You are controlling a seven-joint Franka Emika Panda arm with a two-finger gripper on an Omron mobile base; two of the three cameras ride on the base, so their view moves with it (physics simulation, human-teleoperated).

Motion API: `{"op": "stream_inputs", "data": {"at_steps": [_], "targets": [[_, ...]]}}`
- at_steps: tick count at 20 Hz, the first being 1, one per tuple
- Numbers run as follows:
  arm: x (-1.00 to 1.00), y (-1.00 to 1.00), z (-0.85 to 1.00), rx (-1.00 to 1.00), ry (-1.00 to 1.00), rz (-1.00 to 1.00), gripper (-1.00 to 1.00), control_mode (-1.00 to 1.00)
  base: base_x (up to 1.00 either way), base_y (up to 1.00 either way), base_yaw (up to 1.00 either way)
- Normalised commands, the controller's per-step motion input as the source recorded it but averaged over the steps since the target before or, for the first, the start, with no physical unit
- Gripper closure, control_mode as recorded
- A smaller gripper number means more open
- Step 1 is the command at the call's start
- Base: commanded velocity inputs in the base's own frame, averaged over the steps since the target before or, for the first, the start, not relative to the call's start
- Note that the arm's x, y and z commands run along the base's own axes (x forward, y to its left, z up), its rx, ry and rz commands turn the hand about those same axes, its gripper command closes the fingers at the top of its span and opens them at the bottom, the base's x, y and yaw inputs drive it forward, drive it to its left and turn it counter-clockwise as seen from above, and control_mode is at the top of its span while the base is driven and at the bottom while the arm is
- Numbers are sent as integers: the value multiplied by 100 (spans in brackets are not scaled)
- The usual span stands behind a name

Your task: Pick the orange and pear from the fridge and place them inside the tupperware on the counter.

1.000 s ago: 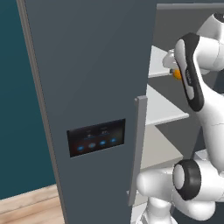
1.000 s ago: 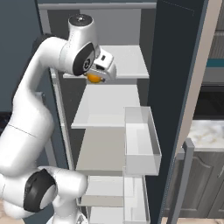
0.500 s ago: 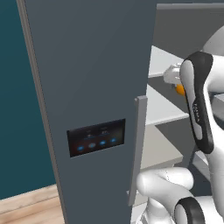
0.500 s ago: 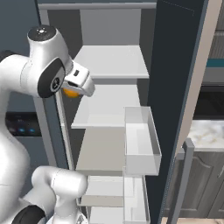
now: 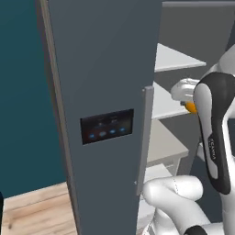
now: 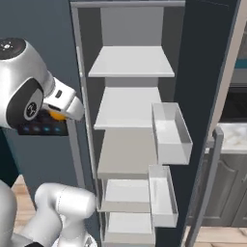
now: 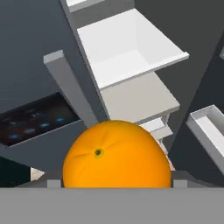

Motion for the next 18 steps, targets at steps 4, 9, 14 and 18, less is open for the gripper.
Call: {"op": "stream_inputs", "data": {"at_steps": [4, 9, 14, 18], "targets": [[0, 0, 0, 0, 0, 0, 100, 100, -100, 42, -2], [0, 0, 0, 0, 0, 0, 100, 100, -95, 20, -50], [0, 0, 0, 0, 0, 0, 100, 100, -56, 0, -100], [0, 0, 0, 0, 0, 0, 100, 100, -12, -9, -100]]}}
